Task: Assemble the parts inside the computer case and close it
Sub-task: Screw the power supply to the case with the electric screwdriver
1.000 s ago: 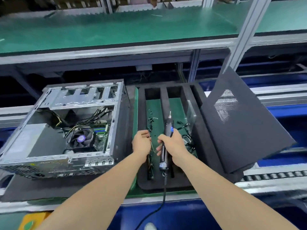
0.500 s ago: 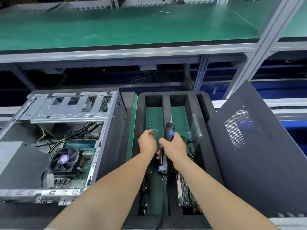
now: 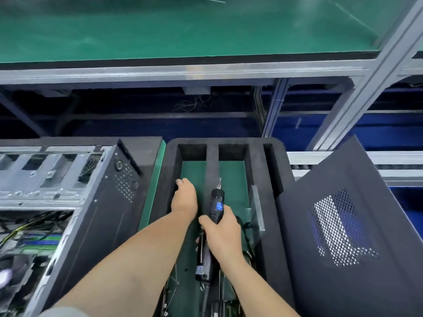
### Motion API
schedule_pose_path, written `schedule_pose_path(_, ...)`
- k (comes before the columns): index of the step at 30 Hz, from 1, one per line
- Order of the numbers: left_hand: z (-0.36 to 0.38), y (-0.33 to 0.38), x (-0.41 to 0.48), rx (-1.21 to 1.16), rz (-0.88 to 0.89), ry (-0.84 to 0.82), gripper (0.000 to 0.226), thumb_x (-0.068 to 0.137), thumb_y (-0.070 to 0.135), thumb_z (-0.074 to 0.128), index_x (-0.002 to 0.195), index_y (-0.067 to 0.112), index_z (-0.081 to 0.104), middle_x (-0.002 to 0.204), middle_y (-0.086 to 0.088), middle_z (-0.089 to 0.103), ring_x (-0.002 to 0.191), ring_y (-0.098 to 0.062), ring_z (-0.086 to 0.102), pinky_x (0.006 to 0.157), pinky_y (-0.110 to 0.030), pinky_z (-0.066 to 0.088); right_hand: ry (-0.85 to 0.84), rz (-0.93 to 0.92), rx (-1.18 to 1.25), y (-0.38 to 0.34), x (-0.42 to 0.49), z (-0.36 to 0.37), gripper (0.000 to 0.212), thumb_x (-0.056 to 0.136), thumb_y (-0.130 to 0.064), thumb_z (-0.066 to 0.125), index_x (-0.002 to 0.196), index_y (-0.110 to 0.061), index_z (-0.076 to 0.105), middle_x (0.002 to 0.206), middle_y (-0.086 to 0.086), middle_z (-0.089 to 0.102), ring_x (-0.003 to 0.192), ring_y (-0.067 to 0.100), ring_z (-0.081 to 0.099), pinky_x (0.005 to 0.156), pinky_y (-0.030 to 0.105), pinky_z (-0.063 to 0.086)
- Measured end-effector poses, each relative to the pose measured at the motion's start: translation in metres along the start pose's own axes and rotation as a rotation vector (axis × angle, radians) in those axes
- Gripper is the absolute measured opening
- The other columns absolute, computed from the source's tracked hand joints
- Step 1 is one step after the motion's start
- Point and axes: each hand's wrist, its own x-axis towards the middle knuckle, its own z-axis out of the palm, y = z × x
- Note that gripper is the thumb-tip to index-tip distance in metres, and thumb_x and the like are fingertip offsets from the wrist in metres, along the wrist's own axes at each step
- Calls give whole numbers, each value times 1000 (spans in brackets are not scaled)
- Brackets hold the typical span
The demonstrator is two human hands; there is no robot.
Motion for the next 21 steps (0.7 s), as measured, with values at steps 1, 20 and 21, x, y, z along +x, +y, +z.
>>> schedule_pose_path(1,1,1,4,32,15,6,49,93,-1,58,137,-1,36,152,-23,32,115,-29,66,87,-32,52,-3,3,7,1,2,-1,15,85,-21,71,92,-24,59,81,-3,66,58,-3,57,52,9,43)
schedule_pose_path(20,-86,-1,-43,-1521,-235,-89,13,82,-2,75,92,5,75,84,-11,76,72,-19,74,84,-35,61,-18,-8,80,-64,-48,5,20,79,-24,67,98,-17,62,99,19,71,93,48,70,88,63,58)
schedule_pose_path(21,-97,-2,-53,-1646,-209,-170,14,83,-1,75,97,3,74,88,-13,74,78,-23,72,89,-39,59,-12,-30,73,-71,-56,6,19,80,-24,67,97,-18,62,100,18,71,94,47,70,88,63,58)
